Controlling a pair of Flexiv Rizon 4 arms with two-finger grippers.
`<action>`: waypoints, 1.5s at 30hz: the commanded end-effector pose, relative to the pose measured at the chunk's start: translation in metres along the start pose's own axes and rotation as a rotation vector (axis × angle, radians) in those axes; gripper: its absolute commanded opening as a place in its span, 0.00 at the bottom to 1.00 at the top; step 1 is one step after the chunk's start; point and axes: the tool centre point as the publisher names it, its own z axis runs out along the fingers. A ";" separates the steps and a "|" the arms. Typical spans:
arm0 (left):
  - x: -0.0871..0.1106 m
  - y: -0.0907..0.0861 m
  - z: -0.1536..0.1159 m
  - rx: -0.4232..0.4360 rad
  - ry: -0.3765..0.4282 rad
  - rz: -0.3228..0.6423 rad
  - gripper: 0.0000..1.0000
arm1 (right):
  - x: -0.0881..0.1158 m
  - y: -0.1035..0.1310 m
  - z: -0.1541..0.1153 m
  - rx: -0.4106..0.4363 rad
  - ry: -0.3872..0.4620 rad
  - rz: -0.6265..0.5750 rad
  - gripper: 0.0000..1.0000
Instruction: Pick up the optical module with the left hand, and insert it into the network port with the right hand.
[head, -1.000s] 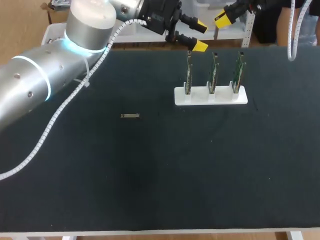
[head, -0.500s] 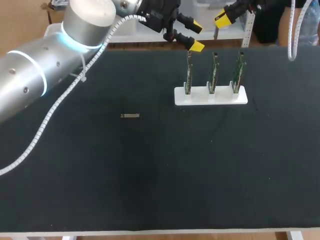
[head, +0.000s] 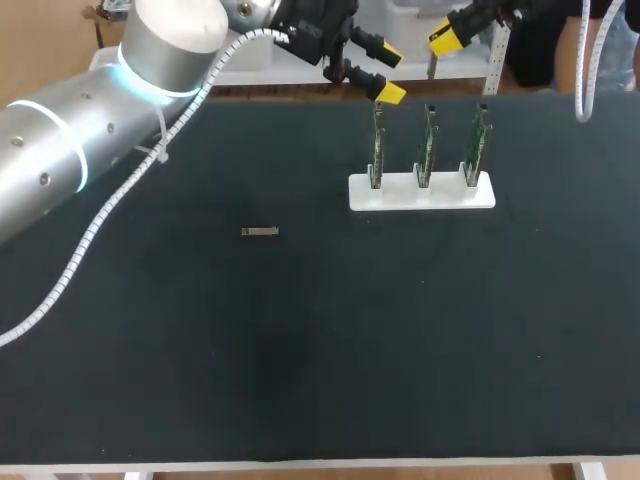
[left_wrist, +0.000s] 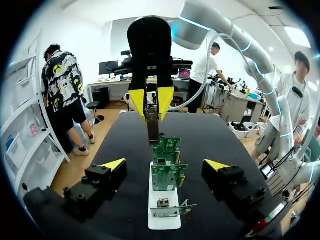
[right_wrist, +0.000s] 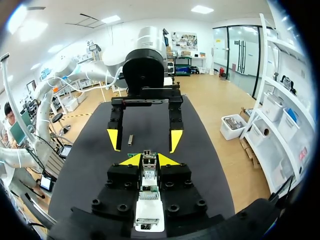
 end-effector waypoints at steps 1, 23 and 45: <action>0.000 -0.005 0.000 -0.006 0.003 -0.001 1.00 | -0.002 -0.008 -0.001 -0.487 0.003 0.000 0.00; 0.005 -0.003 -0.003 -0.017 0.010 -0.003 1.00 | -0.002 -0.009 -0.001 -0.487 0.005 0.002 0.00; 0.005 -0.004 -0.002 -0.003 0.006 0.005 1.00 | 0.003 -0.004 -0.004 -0.513 0.017 -0.005 0.00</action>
